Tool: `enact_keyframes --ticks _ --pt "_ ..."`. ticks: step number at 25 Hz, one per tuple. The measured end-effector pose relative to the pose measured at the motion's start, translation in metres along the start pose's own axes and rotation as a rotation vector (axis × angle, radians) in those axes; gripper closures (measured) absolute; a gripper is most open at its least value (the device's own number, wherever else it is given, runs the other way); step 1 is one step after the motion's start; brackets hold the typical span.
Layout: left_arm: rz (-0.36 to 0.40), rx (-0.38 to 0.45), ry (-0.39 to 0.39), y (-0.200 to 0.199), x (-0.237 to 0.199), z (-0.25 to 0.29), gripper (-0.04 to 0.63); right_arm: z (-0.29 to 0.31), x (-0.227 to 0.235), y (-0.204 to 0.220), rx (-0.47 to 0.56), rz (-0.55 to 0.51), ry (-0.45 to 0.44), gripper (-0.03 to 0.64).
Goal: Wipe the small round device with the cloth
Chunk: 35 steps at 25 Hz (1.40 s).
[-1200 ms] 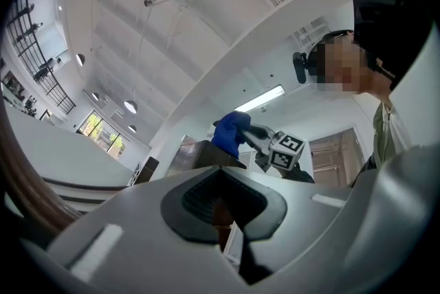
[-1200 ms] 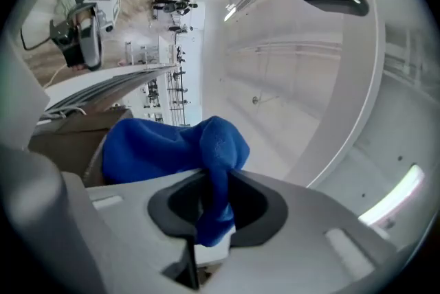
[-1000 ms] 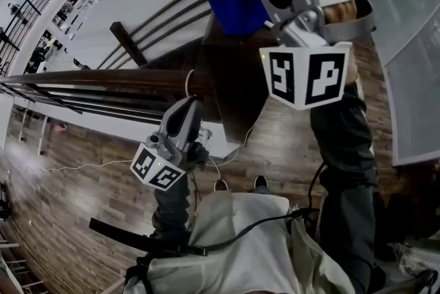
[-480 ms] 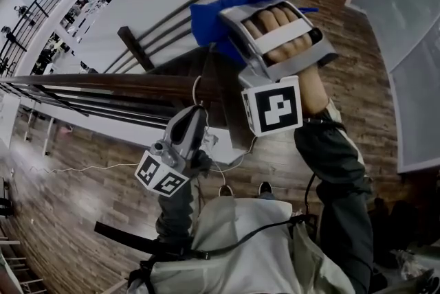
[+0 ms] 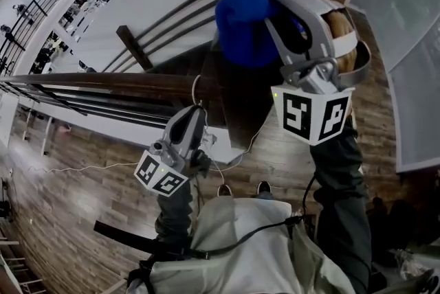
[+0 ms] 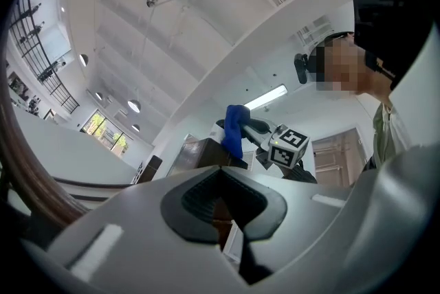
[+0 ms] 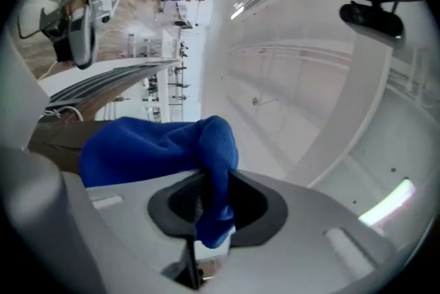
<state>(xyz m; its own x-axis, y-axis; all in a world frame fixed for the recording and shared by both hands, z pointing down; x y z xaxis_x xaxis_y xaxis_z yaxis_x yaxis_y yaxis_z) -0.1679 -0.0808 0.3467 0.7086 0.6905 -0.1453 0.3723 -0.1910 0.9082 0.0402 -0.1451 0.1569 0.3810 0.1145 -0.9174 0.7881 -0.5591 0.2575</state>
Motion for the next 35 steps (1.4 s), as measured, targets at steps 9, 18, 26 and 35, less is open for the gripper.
enact_keyframes --ticks 9,18,26,35 --pt "-0.006 -0.004 0.030 0.003 0.005 0.010 0.597 0.004 0.003 0.037 -0.095 0.127 0.023 0.546" --pt "0.083 0.041 0.037 -0.017 -0.003 0.023 0.597 -0.015 -0.023 0.043 -0.092 0.236 -0.070 0.546" --pt "0.279 0.153 0.058 -0.096 -0.009 0.078 0.597 0.011 0.033 0.025 -0.029 0.264 0.084 0.546" --pt "0.298 0.182 0.092 -0.106 0.000 0.094 0.597 0.017 0.000 0.044 -0.146 0.243 0.045 0.548"
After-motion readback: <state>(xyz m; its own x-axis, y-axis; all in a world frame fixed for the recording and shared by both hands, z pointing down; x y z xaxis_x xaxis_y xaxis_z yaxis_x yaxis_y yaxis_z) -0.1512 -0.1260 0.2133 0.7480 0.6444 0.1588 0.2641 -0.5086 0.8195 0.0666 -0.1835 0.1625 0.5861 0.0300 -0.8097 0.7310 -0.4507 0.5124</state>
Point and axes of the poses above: the fingertips, and each gripper's own axes: z forward along the fingers, x to its right, y out of its underside, the point moved 8 cm from there along -z, backward along the fingers, and after that the axes turned 10 degrees about z, right-handed, at the moved point
